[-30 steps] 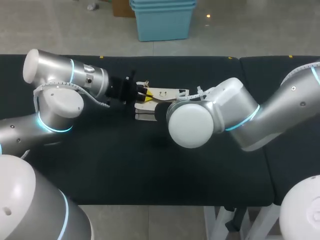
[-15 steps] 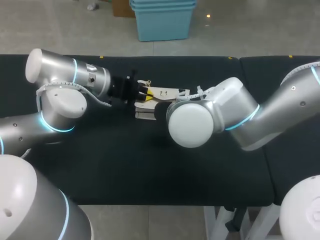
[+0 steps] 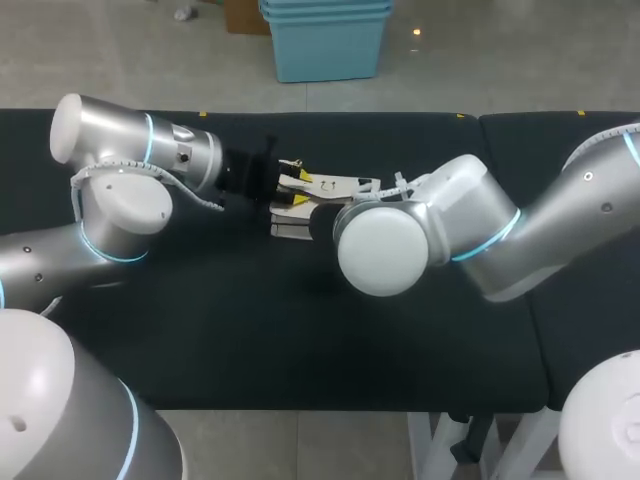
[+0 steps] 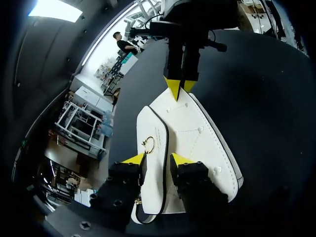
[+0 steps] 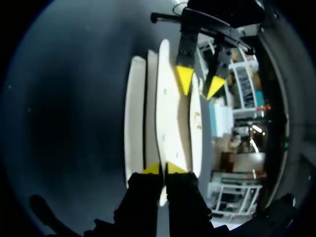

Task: Pick up the bag, open it, inspect its contents, close it, and place it on the opposite side

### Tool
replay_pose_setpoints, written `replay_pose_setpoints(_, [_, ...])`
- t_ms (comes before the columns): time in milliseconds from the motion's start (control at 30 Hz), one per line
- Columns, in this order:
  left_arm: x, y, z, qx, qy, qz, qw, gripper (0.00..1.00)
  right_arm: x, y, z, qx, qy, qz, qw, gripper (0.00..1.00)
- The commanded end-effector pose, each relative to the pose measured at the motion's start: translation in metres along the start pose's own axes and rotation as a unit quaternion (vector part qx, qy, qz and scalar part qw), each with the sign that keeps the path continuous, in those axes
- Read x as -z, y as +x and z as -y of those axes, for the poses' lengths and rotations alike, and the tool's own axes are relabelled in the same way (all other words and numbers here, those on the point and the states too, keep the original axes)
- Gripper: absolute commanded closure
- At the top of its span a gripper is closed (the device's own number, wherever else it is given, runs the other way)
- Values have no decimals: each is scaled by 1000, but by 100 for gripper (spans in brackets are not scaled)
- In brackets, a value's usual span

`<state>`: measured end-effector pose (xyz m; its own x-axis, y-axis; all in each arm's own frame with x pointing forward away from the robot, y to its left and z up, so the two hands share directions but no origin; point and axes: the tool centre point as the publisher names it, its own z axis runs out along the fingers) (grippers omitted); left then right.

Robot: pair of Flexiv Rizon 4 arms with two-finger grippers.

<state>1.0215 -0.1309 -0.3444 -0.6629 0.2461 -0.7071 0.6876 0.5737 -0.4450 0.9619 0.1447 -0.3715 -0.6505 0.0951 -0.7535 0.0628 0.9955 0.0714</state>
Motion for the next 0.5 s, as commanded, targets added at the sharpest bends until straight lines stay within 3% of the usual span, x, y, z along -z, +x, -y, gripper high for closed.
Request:
replay_pose_setpoints(33, [13, 2, 13, 2, -7, 0, 1000, 0, 2, -1, -1, -2, 1, 1, 1000, 65])
replay_pose_setpoints(67, [14, 1, 14, 3, -9, 0, 1000, 0, 3, -1, -1, -2, 1, 1, 1000, 51])
replay_pose_setpoints(100, [17, 0, 16, 9, -6, -2, 1000, 0, 6, -2, -1, -2, 0, 0, 1000, 0])
replay_pose_setpoints(500, [34, -14, 15, 81, -11, -19, 996, 0, 35, -22, 6, -11, -9, -15, 1000, 0])
